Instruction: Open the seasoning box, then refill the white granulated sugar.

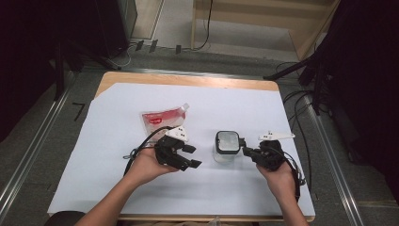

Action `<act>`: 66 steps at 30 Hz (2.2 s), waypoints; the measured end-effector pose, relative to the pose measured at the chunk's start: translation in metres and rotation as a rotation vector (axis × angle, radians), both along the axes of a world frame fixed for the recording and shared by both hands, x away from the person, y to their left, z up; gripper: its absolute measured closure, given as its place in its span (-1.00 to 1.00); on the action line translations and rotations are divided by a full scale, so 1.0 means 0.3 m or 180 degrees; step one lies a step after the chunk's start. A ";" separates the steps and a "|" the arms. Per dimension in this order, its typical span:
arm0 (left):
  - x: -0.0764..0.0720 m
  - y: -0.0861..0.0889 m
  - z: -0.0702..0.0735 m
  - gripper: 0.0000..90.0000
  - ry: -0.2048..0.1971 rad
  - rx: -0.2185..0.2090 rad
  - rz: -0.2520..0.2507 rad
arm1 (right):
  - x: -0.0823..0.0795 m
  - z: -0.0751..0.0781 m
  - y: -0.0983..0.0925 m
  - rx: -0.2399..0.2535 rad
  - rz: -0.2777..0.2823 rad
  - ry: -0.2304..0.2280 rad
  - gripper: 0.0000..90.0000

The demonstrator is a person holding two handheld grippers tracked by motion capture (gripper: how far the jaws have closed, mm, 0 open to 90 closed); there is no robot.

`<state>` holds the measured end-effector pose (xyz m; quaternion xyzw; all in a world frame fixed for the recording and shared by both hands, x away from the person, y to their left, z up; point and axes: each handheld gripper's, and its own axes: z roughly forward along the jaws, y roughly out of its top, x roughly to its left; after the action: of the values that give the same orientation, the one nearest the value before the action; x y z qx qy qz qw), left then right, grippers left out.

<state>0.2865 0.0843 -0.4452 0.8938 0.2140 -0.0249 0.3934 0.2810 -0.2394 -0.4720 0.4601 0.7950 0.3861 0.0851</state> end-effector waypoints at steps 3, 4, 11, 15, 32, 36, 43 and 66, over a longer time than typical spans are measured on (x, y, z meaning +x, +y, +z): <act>0.011 -0.016 -0.005 -0.12 0.0012 -0.0051 -0.0014 | 0.017 -0.002 -0.009 -0.0008 -0.0050 -0.0025 1.00; 0.015 -0.019 -0.006 -0.12 0.0036 -0.0063 -0.0017 | 0.022 -0.003 -0.012 -0.0003 -0.0066 -0.0022 1.00; 0.033 -0.043 -0.003 -0.32 0.0096 -0.0040 0.0022 | 0.026 0.008 -0.027 -0.0004 -0.0101 -0.0051 1.00; 0.040 -0.052 0.001 -0.46 0.0094 -0.0114 0.0058 | 0.040 0.011 -0.043 -0.0055 -0.0190 -0.0121 1.00; 0.102 -0.159 -0.016 -0.61 -0.0026 -0.0077 0.0061 | 0.123 -0.031 -0.011 -0.0167 -0.0173 -0.0057 1.00; 0.116 -0.178 -0.031 -0.66 -0.0047 -0.0056 0.0098 | 0.125 -0.037 -0.007 -0.0210 -0.0140 -0.0020 1.00; 0.138 -0.213 -0.051 -0.68 -0.0009 -0.0076 0.0098 | 0.135 -0.037 -0.009 -0.0201 -0.0137 -0.0052 1.00; 0.153 -0.265 -0.059 -0.64 -0.0315 0.0026 0.0014 | 0.156 -0.045 0.003 -0.0141 -0.0129 -0.0038 1.00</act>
<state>0.3325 0.0047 -0.4630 0.8950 0.1963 0.0211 0.3999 0.3279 -0.2386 -0.4855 0.4718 0.7933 0.3694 0.1077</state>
